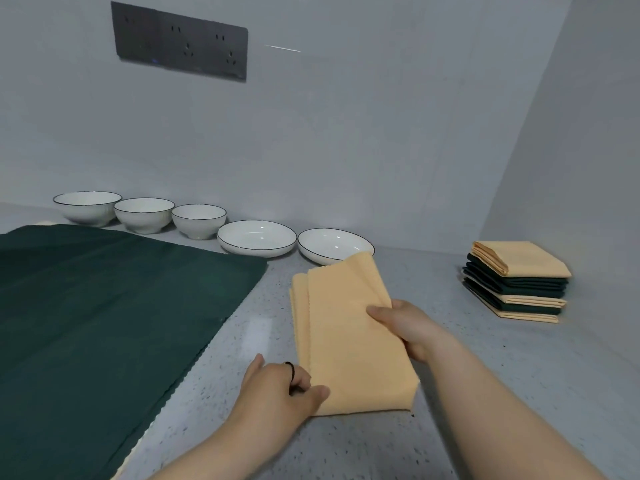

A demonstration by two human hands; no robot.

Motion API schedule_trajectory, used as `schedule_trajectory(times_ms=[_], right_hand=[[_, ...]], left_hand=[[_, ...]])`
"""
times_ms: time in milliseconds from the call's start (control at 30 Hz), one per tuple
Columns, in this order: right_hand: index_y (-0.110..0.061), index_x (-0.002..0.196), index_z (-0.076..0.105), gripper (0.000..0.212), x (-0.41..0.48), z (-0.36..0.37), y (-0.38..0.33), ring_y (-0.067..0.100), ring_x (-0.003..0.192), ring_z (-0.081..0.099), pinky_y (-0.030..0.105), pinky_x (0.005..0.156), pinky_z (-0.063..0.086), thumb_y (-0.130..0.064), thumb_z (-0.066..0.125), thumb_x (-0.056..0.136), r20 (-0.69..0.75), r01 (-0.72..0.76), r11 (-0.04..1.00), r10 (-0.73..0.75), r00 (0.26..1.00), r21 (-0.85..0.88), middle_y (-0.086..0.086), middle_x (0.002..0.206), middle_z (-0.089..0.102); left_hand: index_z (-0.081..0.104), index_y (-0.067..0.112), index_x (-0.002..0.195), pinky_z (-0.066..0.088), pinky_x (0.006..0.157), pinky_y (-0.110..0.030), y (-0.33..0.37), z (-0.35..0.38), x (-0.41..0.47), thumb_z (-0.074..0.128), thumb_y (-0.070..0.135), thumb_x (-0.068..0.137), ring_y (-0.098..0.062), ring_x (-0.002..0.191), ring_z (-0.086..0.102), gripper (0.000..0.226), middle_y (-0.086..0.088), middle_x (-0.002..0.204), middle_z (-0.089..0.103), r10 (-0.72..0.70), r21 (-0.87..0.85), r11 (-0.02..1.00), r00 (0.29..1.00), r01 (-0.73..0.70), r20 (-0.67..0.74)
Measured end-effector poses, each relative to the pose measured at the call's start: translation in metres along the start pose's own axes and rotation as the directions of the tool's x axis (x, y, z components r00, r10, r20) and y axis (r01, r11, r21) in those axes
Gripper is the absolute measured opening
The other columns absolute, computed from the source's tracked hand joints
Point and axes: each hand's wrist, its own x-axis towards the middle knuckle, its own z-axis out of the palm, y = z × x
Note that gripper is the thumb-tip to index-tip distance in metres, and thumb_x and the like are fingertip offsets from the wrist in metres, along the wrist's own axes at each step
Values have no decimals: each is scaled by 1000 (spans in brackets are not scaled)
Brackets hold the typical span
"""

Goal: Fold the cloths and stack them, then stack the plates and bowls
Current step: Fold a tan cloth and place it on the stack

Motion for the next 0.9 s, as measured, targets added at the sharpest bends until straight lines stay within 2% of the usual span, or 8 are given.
schedule_trajectory(times_ms=[100, 233, 333, 400, 500, 600, 767, 900], right_hand=[[-9, 94, 54, 7, 6, 3, -1, 13, 67, 56, 16, 51, 49, -9, 47, 94, 18, -17, 997, 18, 1000, -74, 2, 79, 60], [-6, 111, 55, 19, 17, 8, -4, 23, 81, 57, 27, 64, 47, -12, 46, 95, -1, -54, 977, 55, 998, -208, 5, 81, 60], [0, 119, 54, 30, 24, 12, -12, 23, 92, 55, 39, 86, 49, -15, 46, 95, -14, -60, 937, 59, 998, -345, 16, 105, 63], [2, 118, 55, 29, 28, 16, -15, 22, 90, 56, 30, 74, 50, -13, 46, 95, 3, -29, 920, 33, 999, -392, 13, 104, 62], [-5, 113, 57, 23, 29, 20, -14, 18, 70, 57, 18, 57, 45, -13, 44, 96, 50, 8, 933, 10, 999, -360, 6, 85, 61], [-11, 105, 54, 14, 30, 20, -10, 12, 65, 54, 18, 57, 44, -14, 43, 96, 74, 22, 953, 0, 997, -301, 4, 83, 59], [-9, 115, 52, 23, 35, 21, -6, 20, 82, 55, 20, 60, 42, -18, 42, 96, 37, 68, 927, -58, 998, -368, 7, 99, 58], [-12, 85, 51, 16, 32, 18, -5, 13, 67, 54, 21, 57, 42, -22, 45, 96, 27, 10, 964, -3, 1000, -265, 2, 81, 57]], left_hand=[[40, 25, 71, 18, 114, -25, -2, 1, 2, 63, 22, 84, -1, 68, 52, 27, 4, 55, 51, -57, -163, 985, 998, 53, -24], [33, 36, 93, 37, 95, -29, -4, 0, 3, 62, 20, 84, -10, 78, 49, 34, 7, 63, 55, -98, -194, 977, 994, 89, -40], [18, 43, 111, 25, 110, -25, -1, -3, 2, 52, 32, 90, 2, 83, 47, 41, 14, 80, 52, -47, -30, 999, 993, 44, -109], [16, 45, 124, 8, 110, -19, -1, -3, 3, 32, 44, 92, 5, 103, 38, 36, 22, 100, 45, 120, 221, 972, 972, -75, -202], [38, 27, 137, 6, 108, -19, 12, -3, 11, 10, 48, 79, -10, 128, 29, 68, 7, 134, 48, 259, 505, 847, 959, -168, -115], [3, 26, 148, -13, 112, -22, 16, 10, 24, 0, 47, 92, -8, 144, -7, 60, 7, 157, -5, 171, 534, 828, 984, -170, 48], [0, 21, 149, -7, 116, -26, 11, 17, 33, 15, 38, 100, -9, 144, -7, 53, 4, 157, -5, 14, 541, 835, 987, -100, 161], [0, 20, 149, -7, 117, -29, 9, 20, 32, 14, 38, 100, -11, 144, -9, 54, 2, 157, -7, -16, 617, 778, 979, -117, 205]])
